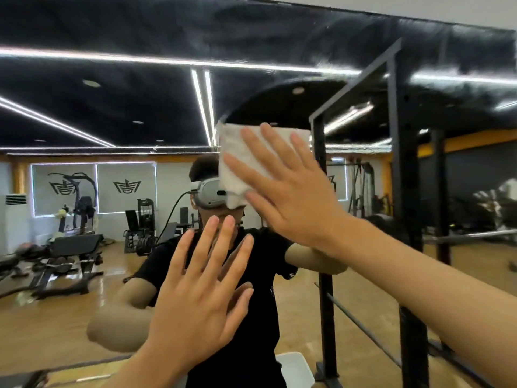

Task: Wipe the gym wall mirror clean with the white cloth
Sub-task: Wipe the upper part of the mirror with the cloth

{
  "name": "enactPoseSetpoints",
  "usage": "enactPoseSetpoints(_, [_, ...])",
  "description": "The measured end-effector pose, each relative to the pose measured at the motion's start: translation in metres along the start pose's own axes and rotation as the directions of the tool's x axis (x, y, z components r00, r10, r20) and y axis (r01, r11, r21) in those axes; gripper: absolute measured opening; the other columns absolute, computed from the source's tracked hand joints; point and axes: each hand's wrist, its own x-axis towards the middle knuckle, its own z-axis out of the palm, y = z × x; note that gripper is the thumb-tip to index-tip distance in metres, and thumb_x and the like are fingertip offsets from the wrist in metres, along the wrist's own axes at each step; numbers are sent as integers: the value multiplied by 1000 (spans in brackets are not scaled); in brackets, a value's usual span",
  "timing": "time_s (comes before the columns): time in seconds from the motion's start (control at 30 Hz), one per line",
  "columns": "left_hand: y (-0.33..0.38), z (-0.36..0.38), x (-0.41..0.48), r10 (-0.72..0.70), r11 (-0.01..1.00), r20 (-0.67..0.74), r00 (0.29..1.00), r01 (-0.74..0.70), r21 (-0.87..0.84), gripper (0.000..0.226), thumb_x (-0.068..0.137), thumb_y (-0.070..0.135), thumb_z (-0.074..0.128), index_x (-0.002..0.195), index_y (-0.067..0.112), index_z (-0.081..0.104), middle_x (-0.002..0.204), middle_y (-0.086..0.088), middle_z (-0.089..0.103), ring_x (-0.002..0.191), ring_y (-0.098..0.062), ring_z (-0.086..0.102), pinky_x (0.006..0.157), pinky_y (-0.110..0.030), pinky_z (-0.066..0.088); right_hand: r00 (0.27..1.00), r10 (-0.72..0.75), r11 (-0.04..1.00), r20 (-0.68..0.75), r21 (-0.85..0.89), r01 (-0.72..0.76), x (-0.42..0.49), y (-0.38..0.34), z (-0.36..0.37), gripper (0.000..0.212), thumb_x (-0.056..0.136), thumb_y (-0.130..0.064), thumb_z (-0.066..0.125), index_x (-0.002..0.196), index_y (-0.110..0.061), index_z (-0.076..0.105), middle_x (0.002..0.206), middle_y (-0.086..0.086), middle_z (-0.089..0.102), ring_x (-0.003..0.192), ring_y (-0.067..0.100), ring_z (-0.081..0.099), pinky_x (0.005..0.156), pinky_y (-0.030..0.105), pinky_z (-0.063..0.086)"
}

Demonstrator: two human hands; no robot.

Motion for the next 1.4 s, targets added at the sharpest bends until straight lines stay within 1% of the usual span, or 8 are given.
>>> enactPoseSetpoints(0.07, [-1,0,0,-10,1000,-2,1000,10,5,71,102,50,45,163,14,38,174,-20,20,160,-39,21,124,-63,24,1000,-1,1000,29,-29,2,-34,43,-4,60,111,-50,25,168,-31,16,177,8,3,163,29,-2,130,59,2])
enactPoseSetpoints(0.2, [5,2,2,-7,999,-8,1000,7,31,71,102,50,47,162,15,41,173,-22,22,160,-40,20,126,-62,21,914,406,913,11,-49,-405,-76,114,-22,62,111,-54,14,168,-33,6,177,6,0,163,27,-5,128,62,10])
enactPoseSetpoints(0.33, [3,4,1,-12,999,-5,1000,13,37,71,103,51,45,164,15,38,173,-22,21,160,-41,20,127,-62,18,831,555,832,-45,2,-555,-13,79,-24,61,112,-48,18,168,-28,9,176,11,3,162,35,0,129,60,9])
enactPoseSetpoints(0.57, [-2,2,0,-11,1000,-12,1000,11,-12,69,106,52,39,165,16,35,173,-20,15,163,-36,13,130,-56,14,994,96,995,-57,7,-96,85,-65,-5,62,109,-50,22,168,-28,19,176,11,9,162,35,4,128,58,5])
enactPoseSetpoints(0.7, [-2,1,0,3,1000,5,1000,-3,9,69,105,51,43,163,15,38,174,-21,19,161,-38,19,127,-60,21,998,-63,998,-28,2,64,49,-22,-7,59,110,-51,24,166,-32,23,175,9,14,162,31,7,130,56,5])
enactPoseSetpoints(1.0, [2,4,0,-11,1000,-21,1000,11,29,71,102,49,46,162,12,40,172,-24,23,159,-43,24,123,-65,25,844,524,851,115,-25,-525,-164,112,-13,64,112,-51,15,169,-23,11,177,10,-2,163,30,-5,128,65,8])
enactPoseSetpoints(1.17, [4,4,1,-13,999,-26,1000,14,37,71,102,49,45,162,11,41,172,-24,22,159,-43,23,123,-66,24,681,732,680,7,42,-732,-116,80,0,64,111,-49,15,168,-22,10,175,16,3,161,38,1,127,66,9])
enactPoseSetpoints(1.4, [1,1,0,-18,1000,-19,1000,17,-12,71,103,49,43,164,14,34,173,-21,21,160,-39,21,127,-61,19,925,379,917,-37,149,-370,6,-45,5,62,112,-47,24,169,-30,6,176,9,-7,162,32,-13,128,60,-2])
